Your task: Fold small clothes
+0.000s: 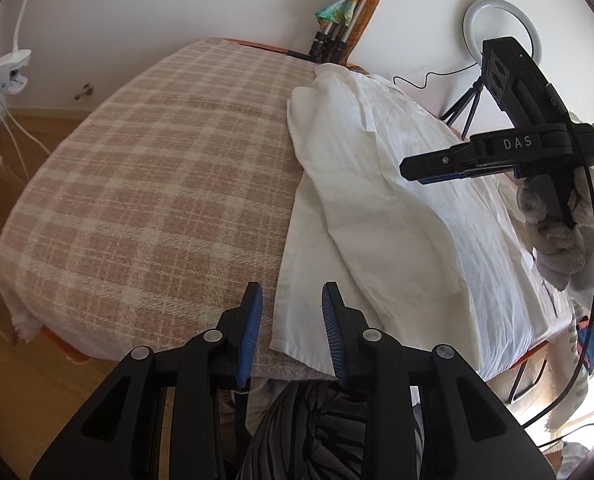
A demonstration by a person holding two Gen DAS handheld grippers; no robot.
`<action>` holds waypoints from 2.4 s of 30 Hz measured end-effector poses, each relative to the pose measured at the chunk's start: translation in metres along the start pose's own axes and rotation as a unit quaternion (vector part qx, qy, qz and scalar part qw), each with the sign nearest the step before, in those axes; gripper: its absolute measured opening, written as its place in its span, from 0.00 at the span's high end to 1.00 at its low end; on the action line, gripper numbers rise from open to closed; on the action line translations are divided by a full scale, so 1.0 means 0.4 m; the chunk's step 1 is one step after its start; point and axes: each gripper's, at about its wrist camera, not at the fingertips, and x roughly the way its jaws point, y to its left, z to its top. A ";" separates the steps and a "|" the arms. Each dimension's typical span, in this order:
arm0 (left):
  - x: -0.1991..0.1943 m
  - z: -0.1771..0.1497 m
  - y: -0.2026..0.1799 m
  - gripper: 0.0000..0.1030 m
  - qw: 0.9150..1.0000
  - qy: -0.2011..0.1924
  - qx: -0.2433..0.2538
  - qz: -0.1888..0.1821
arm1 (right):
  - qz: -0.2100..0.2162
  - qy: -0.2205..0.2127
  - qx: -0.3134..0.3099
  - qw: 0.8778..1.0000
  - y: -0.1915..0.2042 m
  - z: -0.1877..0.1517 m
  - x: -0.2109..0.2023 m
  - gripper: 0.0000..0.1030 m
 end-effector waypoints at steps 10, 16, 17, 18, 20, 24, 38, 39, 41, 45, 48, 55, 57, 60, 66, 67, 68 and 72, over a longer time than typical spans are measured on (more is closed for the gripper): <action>0.019 -0.018 0.016 0.72 0.998 -0.014 -0.024 -0.047 | 0.021 -0.028 0.020 0.999 0.075 0.225 -0.046 0.34; 0.020 -0.023 0.032 0.93 0.996 -0.011 -0.038 -0.083 | -0.031 -0.001 0.050 0.998 0.078 0.311 0.084 0.34; 0.020 -0.024 0.034 0.93 0.995 -0.013 -0.042 -0.088 | -0.039 0.005 0.057 0.998 0.072 0.320 0.105 0.34; 0.019 -0.024 0.036 0.95 0.994 -0.014 -0.044 -0.096 | -0.047 0.008 0.063 0.997 0.067 0.331 0.124 0.34; 0.011 -0.025 0.036 0.96 0.992 -0.019 -0.046 -0.112 | -0.069 0.011 0.070 0.995 0.063 0.351 0.153 0.34; -0.005 -0.018 0.032 0.96 0.988 -0.028 -0.052 -0.141 | -0.101 0.032 0.079 0.991 0.059 0.389 0.206 0.34; -0.017 0.013 -0.046 0.97 0.985 -0.030 -0.015 -0.168 | -0.192 0.044 0.035 0.980 0.054 0.394 0.248 0.81; -0.018 0.015 -0.050 0.97 0.985 -0.031 -0.012 -0.169 | -0.180 0.040 0.041 0.982 0.041 0.392 0.239 0.86; -0.025 0.020 -0.062 0.97 0.985 -0.034 -0.007 -0.171 | -0.142 0.026 0.061 0.988 0.007 0.383 0.214 0.90; -0.033 0.025 -0.093 0.97 0.984 -0.033 0.012 -0.172 | -0.089 -0.015 0.079 0.993 -0.044 0.343 0.138 0.91; -0.038 0.027 -0.126 0.97 0.984 -0.030 0.030 -0.175 | -0.055 -0.045 0.097 0.993 -0.082 0.306 0.061 0.92; -0.044 0.032 -0.218 0.97 0.979 -0.026 0.081 -0.186 | -0.009 -0.108 0.151 0.983 -0.181 0.219 -0.070 0.92; -0.038 0.029 -0.248 0.97 0.977 -0.020 0.096 -0.189 | -0.009 -0.116 0.162 0.980 -0.214 0.199 -0.084 0.92; -0.029 0.024 -0.277 0.97 0.975 -0.011 0.115 -0.190 | -0.002 -0.122 0.181 0.976 -0.262 0.162 -0.104 0.92; 0.012 0.011 -0.330 0.97 0.972 0.018 0.133 -0.193 | -0.017 -0.107 0.204 0.973 -0.341 0.111 -0.084 0.92; 0.018 0.008 -0.336 0.97 0.972 0.021 0.134 -0.192 | -0.022 -0.103 0.205 0.973 -0.353 0.106 -0.078 0.92; 0.027 0.004 -0.346 0.97 0.972 0.028 0.135 -0.192 | -0.029 -0.100 0.205 0.973 -0.362 0.104 -0.073 0.92; 0.036 -0.012 -0.367 0.89 0.967 0.059 0.146 -0.199 | -0.042 -0.078 0.207 0.974 -0.394 0.103 -0.055 0.92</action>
